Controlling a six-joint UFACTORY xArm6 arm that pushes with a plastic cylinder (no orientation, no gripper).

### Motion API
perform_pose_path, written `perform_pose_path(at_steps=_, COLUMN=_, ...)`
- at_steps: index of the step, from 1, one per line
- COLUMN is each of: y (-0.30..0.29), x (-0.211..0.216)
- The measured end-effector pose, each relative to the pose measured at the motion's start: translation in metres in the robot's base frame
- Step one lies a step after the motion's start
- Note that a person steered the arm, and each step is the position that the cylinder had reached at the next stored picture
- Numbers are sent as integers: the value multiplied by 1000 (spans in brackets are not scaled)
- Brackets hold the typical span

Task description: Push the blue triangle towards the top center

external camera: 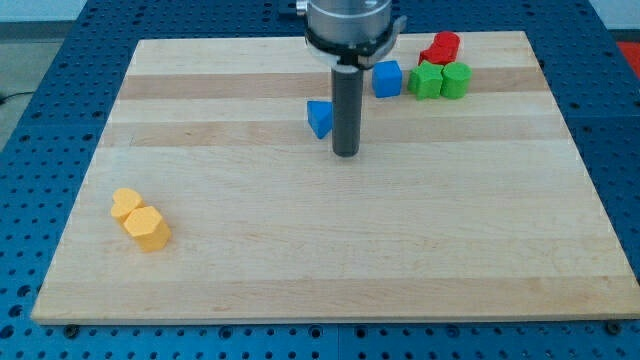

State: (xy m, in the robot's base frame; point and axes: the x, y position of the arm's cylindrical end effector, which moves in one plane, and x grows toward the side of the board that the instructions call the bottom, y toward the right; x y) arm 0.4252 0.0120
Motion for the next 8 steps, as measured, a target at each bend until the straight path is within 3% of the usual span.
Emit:
perform_pose_path(at_steps=3, y=-58, x=-57)
perform_pose_path(at_steps=8, y=3, x=-69)
